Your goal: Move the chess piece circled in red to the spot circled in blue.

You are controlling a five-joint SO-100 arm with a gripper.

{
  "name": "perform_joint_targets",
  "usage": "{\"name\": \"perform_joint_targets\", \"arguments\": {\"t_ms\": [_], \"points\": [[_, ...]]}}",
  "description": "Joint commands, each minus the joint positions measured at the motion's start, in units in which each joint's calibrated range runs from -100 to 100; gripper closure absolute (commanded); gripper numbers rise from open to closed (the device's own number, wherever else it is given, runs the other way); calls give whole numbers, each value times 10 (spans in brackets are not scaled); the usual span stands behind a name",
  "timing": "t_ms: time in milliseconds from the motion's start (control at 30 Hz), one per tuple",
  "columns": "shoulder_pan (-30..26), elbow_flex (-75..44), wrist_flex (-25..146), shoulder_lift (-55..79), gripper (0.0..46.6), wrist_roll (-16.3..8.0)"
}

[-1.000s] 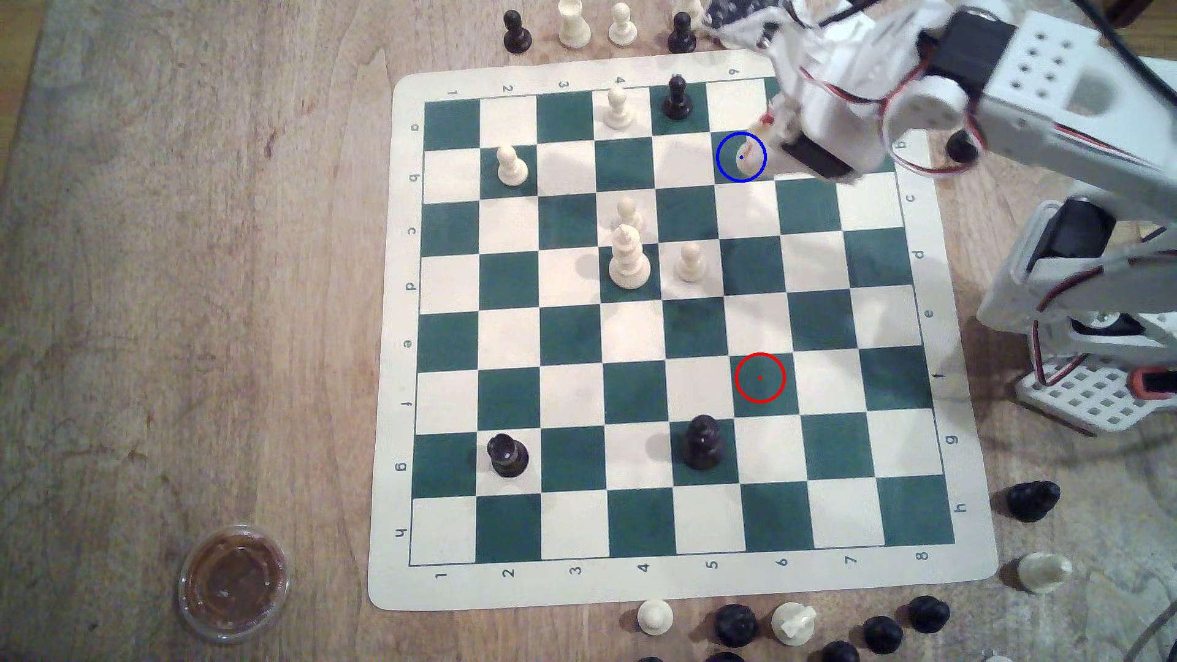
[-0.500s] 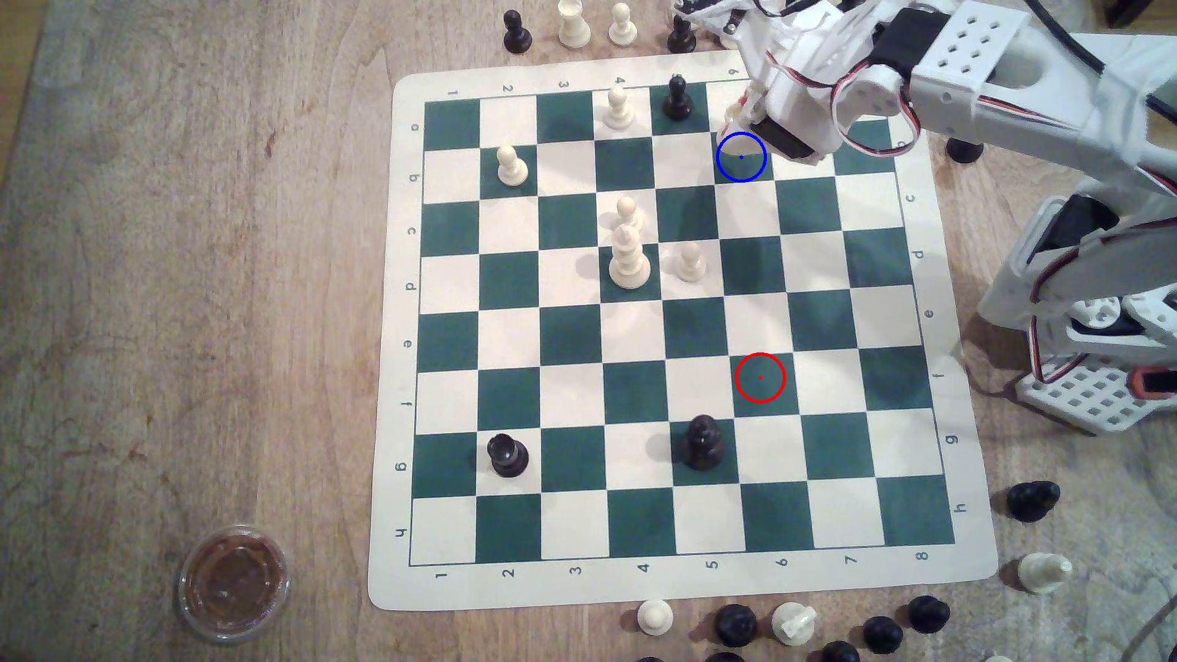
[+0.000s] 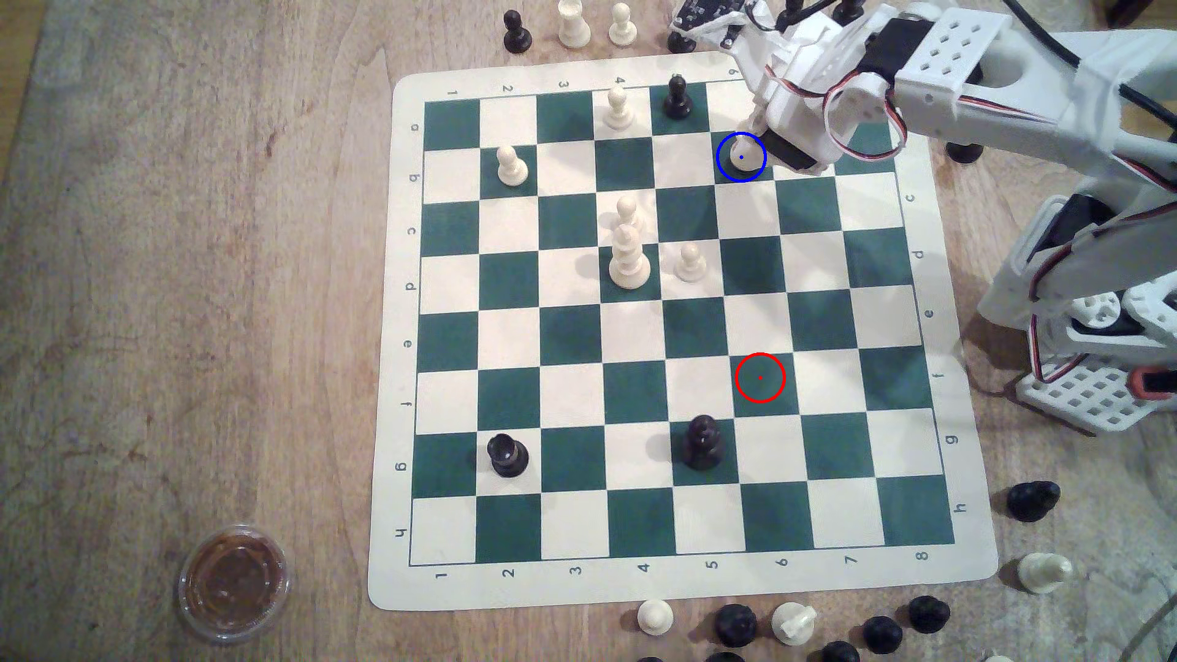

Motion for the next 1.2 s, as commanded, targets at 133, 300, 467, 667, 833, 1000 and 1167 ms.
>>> {"name": "perform_joint_targets", "arguments": {"t_ms": [133, 300, 467, 667, 833, 1000, 1167], "points": [[4, -15, -22, -1, 464, 0], [8, -18, -25, 5, 464, 1], [13, -18, -30, 21, 464, 0], [13, -23, -32, 22, 464, 0], [6, -18, -32, 11, 464, -3], [2, -15, -32, -2, 464, -3], [-1, -13, -32, -7, 464, -6]]}}
